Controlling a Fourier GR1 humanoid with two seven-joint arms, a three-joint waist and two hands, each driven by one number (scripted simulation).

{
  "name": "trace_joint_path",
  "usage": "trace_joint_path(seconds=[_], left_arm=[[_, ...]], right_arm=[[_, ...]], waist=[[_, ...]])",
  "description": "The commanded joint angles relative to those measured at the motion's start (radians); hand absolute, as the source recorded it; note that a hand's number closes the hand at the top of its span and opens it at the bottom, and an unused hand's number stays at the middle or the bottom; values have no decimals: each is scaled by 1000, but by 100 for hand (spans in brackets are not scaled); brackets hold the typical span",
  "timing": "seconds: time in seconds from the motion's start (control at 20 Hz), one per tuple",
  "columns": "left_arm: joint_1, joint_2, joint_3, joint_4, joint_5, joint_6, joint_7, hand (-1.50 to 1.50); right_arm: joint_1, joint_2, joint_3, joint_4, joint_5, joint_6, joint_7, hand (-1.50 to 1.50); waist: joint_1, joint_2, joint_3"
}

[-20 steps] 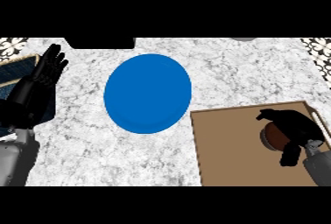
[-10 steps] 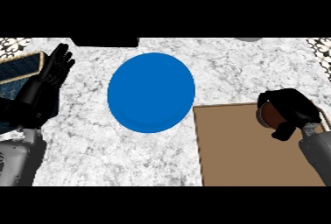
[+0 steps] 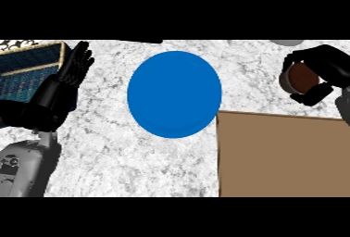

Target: Pick the cupcake from the tray and place it in the plate

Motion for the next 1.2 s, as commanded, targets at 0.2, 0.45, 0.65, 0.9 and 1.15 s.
trace_joint_path(seconds=[0.2, 0.45, 0.65, 0.9, 1.15], left_arm=[[1, 9, 26, 24, 9, -7, -9, 0], [-8, 32, 48, 37, 10, -16, 6, 0], [60, 7, 33, 6, 1, -6, -5, 0], [72, 37, 71, -21, 18, -23, 26, 0], [72, 6, 47, -11, -15, -7, 1, 0]], right_arm=[[-196, 63, -101, 181, -174, 76, -377, 150], [-321, 117, -130, 308, -239, 230, -479, 150], [-418, 156, -131, 374, -248, 278, -494, 150], [-471, 255, -98, 437, -222, 242, -464, 150], [-545, 415, -87, 425, -241, 258, -324, 150]], waist=[[-19, -12, -2], [-47, -21, -4], [-58, -29, -5], [-70, -32, -5], [-86, -38, -6]])
